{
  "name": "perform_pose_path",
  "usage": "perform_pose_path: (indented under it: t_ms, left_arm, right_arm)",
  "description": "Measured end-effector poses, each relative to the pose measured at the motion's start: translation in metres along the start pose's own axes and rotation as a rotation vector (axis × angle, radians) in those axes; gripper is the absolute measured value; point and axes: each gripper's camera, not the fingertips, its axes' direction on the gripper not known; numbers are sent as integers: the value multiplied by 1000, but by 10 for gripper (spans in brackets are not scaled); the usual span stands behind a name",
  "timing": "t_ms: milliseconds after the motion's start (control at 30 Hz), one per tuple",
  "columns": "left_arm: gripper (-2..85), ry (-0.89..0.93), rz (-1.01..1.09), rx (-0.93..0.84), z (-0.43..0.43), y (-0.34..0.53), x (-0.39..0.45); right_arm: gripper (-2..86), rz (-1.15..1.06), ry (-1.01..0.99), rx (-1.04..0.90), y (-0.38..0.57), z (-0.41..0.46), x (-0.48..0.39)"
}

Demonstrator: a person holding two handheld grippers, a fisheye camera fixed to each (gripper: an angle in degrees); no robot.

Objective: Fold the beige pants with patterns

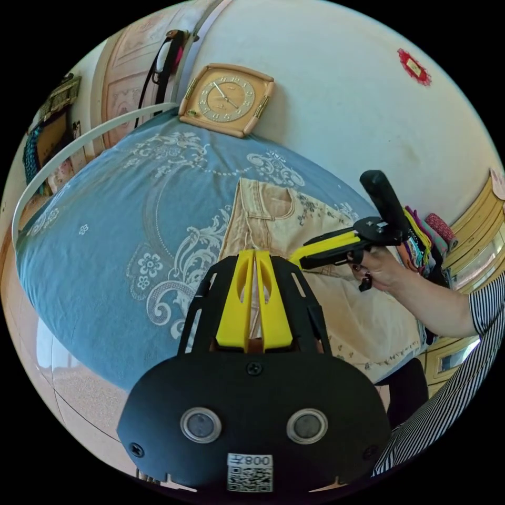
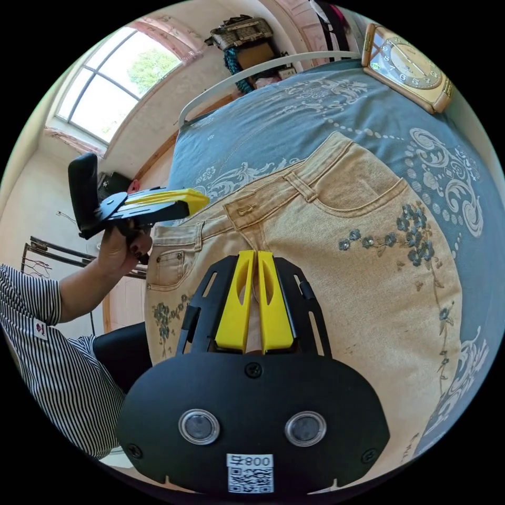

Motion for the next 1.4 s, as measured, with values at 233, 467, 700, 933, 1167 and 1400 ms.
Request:
perform_pose_path:
  t_ms: [233,467,700,933,1167,1400]
  left_arm:
    - [3,-25,25,-183,49,-10,3]
    - [1,22,2,-160,60,-6,-2]
    - [1,-8,19,-156,74,-5,7]
    - [1,39,-25,-192,87,-9,8]
    - [2,37,46,-118,76,-6,48]
    - [2,-5,19,-324,125,-5,81]
  right_arm:
    - [18,-22,80,-14,10,-12,-34]
    - [3,46,105,48,48,-55,-57]
    - [3,54,201,-22,58,-44,-83]
    - [3,130,198,-42,67,-76,-105]
    - [2,372,226,55,148,-145,-112]
    - [1,482,212,-34,174,-146,-121]
